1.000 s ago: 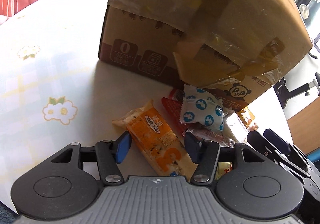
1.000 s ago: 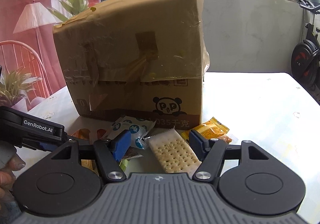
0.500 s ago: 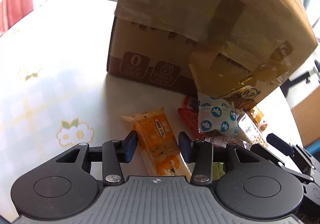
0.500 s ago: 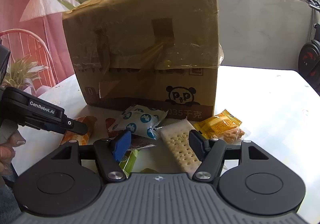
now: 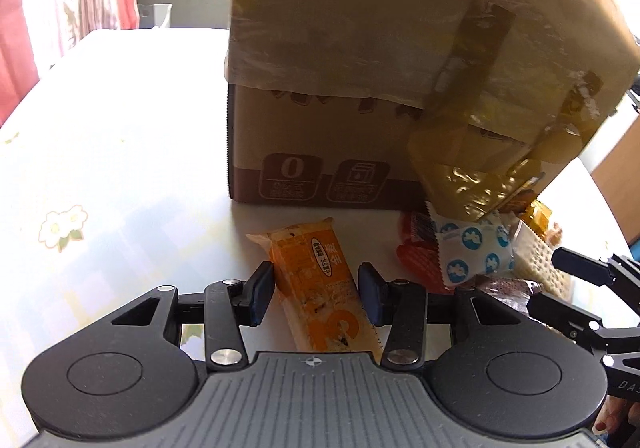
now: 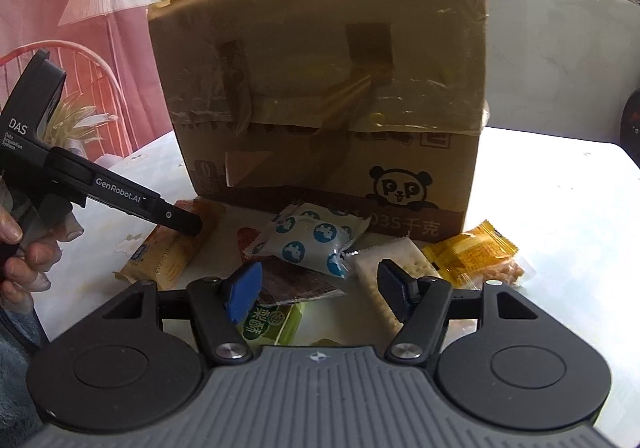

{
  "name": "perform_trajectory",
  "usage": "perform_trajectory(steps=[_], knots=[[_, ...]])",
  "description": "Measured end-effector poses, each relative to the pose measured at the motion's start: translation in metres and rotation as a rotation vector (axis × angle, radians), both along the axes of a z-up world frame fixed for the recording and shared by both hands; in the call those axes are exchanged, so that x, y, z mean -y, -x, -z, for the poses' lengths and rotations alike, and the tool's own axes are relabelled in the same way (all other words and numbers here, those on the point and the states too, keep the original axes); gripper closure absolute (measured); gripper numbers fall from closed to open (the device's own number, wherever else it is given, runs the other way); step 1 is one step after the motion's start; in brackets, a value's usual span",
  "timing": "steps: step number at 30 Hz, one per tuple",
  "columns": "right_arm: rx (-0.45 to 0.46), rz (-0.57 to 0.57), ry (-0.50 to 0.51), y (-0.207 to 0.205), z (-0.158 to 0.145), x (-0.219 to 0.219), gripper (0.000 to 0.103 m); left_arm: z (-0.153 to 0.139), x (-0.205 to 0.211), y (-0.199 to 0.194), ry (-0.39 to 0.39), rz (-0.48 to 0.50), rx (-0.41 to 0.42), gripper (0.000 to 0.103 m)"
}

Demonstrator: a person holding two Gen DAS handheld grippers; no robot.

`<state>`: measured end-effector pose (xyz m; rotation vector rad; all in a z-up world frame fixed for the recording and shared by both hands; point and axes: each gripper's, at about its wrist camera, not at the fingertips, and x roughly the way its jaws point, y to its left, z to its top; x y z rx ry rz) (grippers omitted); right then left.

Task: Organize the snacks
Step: 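Move the left tool over the orange wafer bar while the right tool approaches the cracker pack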

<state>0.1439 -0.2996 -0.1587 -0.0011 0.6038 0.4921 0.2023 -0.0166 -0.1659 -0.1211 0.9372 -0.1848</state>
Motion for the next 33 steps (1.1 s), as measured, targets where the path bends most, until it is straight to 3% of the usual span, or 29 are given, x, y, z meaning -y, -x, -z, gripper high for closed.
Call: perform_trajectory(steps=[9,24,33], knots=[[-0.063,-0.032,0.018,-0.021,0.008,-0.013,0.039,-0.004,0.008,0.03,0.019,-0.047,0.051,0.048],[-0.126,-0.029,0.014,0.002,0.016,-0.023,0.039,0.006,0.006,0.052,0.009,-0.032,0.066,0.048],[-0.08,0.015,-0.003,0.008,0.01,-0.015,0.039,0.007,-0.009,0.06,0.014,-0.053,0.078,0.048]])
